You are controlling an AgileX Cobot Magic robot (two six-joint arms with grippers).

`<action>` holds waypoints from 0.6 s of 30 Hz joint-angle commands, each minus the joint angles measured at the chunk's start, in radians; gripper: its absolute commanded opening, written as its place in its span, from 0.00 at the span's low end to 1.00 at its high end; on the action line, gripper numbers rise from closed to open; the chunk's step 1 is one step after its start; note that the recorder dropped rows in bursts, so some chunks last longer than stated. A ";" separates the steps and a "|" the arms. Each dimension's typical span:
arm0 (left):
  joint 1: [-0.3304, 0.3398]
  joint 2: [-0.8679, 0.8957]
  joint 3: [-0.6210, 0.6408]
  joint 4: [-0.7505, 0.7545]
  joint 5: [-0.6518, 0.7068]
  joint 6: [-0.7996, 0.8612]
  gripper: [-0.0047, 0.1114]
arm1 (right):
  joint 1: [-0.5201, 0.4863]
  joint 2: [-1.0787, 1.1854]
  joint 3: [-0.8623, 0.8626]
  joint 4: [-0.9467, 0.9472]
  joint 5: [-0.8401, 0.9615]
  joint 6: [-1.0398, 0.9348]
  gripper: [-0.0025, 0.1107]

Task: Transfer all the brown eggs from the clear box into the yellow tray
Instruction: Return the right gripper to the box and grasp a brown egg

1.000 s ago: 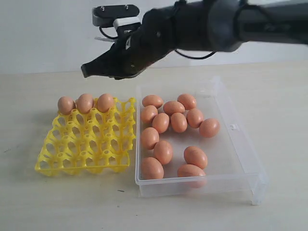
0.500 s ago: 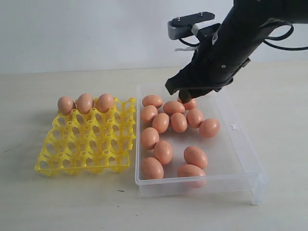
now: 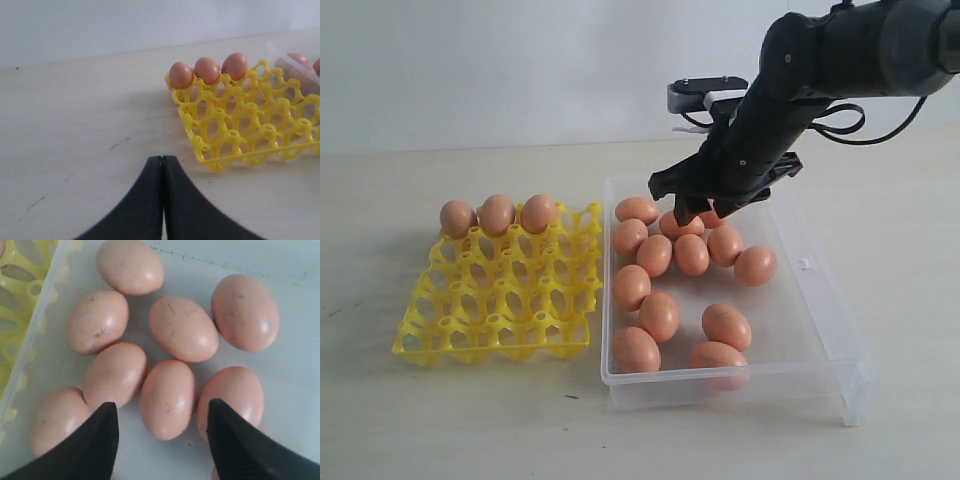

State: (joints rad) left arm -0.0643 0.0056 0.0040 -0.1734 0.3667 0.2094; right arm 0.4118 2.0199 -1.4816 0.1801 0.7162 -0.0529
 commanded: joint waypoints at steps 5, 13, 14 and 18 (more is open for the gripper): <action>-0.004 -0.006 -0.004 0.002 -0.006 0.000 0.04 | -0.004 0.101 -0.065 0.027 -0.014 -0.027 0.49; -0.004 -0.006 -0.004 0.002 -0.006 0.000 0.04 | -0.004 0.143 -0.065 0.016 -0.016 -0.079 0.49; -0.004 -0.006 -0.004 0.002 -0.006 0.000 0.04 | -0.004 0.152 -0.065 0.020 -0.016 -0.079 0.49; -0.004 -0.006 -0.004 0.002 -0.006 0.000 0.04 | -0.004 0.175 -0.065 0.020 -0.039 -0.079 0.49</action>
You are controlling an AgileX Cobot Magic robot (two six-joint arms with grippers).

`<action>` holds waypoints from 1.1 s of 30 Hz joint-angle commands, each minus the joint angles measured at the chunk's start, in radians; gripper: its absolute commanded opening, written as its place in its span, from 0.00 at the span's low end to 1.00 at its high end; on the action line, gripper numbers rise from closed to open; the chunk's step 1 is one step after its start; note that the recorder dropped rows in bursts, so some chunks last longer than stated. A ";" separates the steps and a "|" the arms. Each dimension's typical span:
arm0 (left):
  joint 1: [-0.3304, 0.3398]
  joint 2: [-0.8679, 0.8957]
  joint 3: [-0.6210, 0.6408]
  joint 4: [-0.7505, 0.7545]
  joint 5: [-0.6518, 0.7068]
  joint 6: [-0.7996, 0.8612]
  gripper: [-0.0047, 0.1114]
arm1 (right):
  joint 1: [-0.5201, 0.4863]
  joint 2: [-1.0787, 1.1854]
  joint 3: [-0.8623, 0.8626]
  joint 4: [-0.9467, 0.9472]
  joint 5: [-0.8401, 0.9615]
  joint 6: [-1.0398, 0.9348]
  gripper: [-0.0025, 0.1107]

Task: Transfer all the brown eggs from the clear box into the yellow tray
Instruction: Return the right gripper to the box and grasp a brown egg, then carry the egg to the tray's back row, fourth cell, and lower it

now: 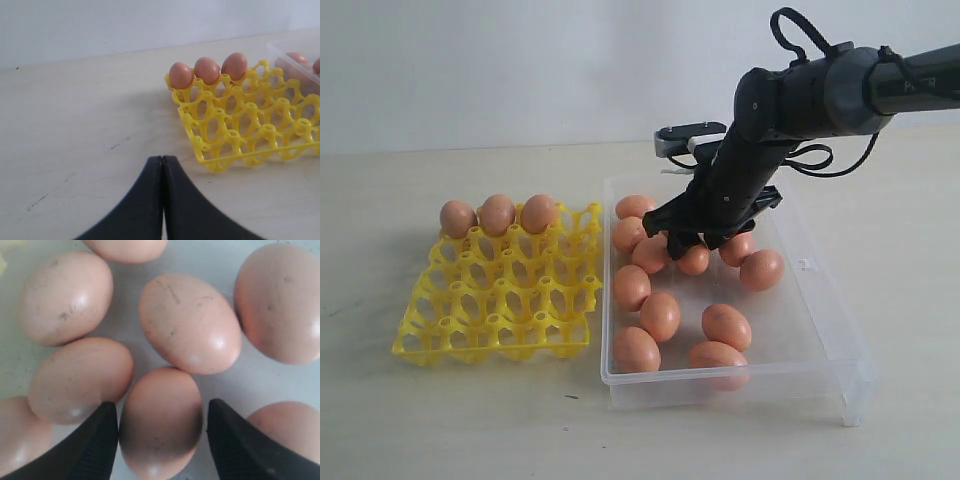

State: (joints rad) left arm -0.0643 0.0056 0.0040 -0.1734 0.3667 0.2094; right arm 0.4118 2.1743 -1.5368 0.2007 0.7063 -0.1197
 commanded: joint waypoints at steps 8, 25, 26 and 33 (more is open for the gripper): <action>-0.004 -0.006 -0.004 0.002 -0.006 0.000 0.04 | -0.004 0.040 -0.009 -0.001 -0.096 -0.012 0.49; -0.004 -0.006 -0.004 0.002 -0.006 0.000 0.04 | -0.004 -0.087 0.028 0.009 -0.142 -0.063 0.02; -0.004 -0.006 -0.004 0.002 -0.006 0.000 0.04 | 0.000 -0.125 0.044 0.014 -0.173 -0.063 0.02; -0.004 -0.006 -0.004 0.002 -0.006 0.000 0.04 | 0.081 -0.390 0.225 0.033 -0.541 -0.059 0.02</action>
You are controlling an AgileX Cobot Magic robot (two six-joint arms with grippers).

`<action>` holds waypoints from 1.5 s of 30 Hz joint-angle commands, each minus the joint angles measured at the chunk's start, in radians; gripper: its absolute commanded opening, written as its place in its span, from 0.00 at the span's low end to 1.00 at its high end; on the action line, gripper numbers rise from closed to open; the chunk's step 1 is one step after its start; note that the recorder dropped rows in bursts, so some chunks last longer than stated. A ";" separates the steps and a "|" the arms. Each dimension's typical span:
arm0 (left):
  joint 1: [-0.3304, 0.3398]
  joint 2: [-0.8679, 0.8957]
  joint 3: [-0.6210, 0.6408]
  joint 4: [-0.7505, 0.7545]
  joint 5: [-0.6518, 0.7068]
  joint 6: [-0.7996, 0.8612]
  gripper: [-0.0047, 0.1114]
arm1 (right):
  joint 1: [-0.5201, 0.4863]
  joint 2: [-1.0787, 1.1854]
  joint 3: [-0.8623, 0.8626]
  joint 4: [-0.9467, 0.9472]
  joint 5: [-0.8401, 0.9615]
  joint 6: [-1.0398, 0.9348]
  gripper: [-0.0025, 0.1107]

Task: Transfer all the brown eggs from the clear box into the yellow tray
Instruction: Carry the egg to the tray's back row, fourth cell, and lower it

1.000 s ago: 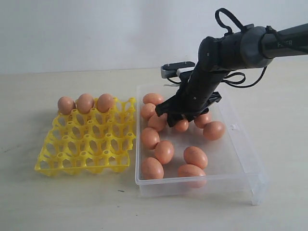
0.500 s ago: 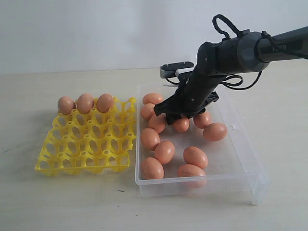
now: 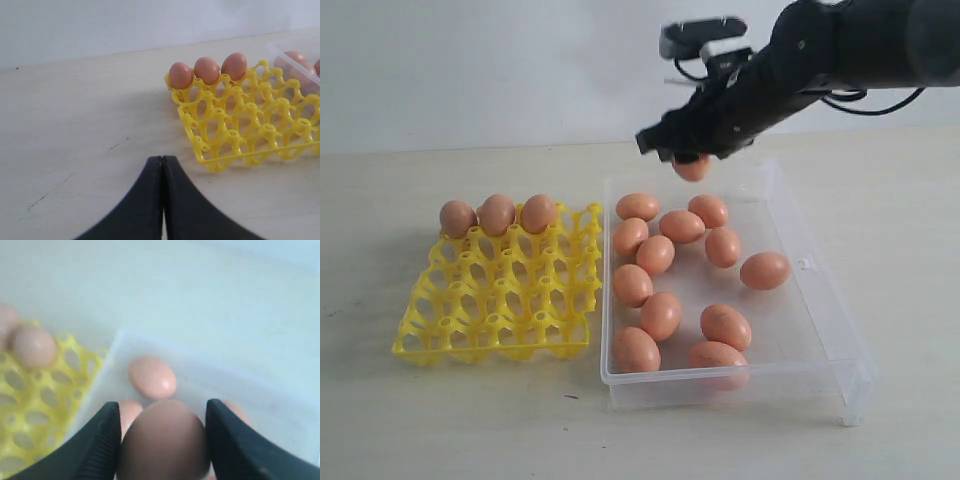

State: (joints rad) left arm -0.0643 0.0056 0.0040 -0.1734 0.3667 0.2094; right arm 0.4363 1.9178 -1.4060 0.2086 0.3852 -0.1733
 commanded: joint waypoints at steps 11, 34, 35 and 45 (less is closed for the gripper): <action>-0.004 -0.006 -0.004 0.002 -0.006 0.000 0.04 | 0.238 -0.057 0.164 0.081 -0.671 0.107 0.02; -0.004 -0.006 -0.004 0.002 -0.006 0.000 0.04 | 0.245 0.365 -0.139 -0.009 -0.667 0.173 0.02; -0.004 -0.006 -0.004 0.002 -0.006 0.000 0.04 | 0.242 0.369 -0.140 -0.002 -0.666 0.173 0.02; -0.004 -0.006 -0.004 0.002 -0.006 0.000 0.04 | 0.220 0.390 -0.140 0.018 -0.645 0.173 0.02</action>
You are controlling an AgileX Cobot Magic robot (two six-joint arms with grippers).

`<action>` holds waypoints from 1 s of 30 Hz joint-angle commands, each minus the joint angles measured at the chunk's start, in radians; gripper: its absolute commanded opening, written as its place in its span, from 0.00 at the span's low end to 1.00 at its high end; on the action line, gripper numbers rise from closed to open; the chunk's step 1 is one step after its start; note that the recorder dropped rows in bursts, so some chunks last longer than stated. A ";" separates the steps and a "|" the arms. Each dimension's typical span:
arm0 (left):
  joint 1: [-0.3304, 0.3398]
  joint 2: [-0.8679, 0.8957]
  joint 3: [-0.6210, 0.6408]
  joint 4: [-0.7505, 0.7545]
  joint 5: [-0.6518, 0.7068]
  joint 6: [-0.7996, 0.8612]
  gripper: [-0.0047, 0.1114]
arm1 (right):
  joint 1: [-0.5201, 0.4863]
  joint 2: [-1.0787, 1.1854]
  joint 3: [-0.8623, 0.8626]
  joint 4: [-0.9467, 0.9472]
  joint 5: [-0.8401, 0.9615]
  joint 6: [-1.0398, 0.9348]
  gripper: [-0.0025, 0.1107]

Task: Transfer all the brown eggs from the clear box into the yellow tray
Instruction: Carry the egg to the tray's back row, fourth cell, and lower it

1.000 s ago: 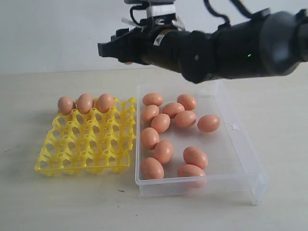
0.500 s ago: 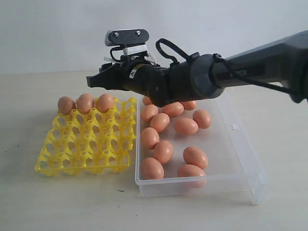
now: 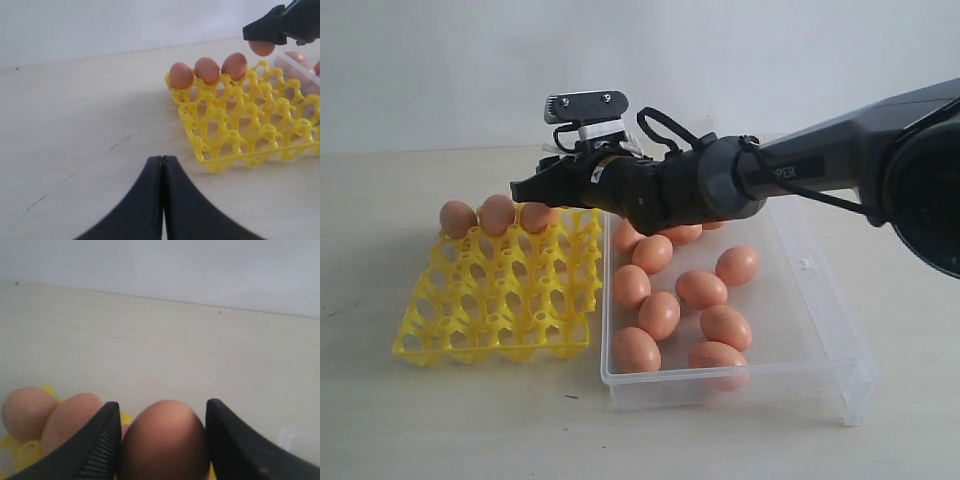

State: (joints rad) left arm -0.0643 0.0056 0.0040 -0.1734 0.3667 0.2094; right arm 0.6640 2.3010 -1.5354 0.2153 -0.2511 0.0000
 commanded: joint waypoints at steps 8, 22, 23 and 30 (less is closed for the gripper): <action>-0.004 -0.006 -0.004 0.002 -0.006 0.000 0.04 | -0.008 0.038 -0.010 0.018 -0.005 0.000 0.02; -0.004 -0.006 -0.004 0.002 -0.006 0.000 0.04 | -0.008 0.029 -0.010 0.016 -0.005 0.000 0.12; -0.004 -0.006 -0.004 0.002 -0.006 0.000 0.04 | -0.008 0.027 -0.010 0.016 -0.003 -0.010 0.17; -0.004 -0.006 -0.004 0.002 -0.006 0.000 0.04 | -0.008 0.025 -0.010 0.018 -0.003 -0.034 0.52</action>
State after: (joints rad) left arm -0.0643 0.0056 0.0040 -0.1734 0.3667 0.2094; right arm 0.6597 2.3397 -1.5369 0.2366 -0.2456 -0.0203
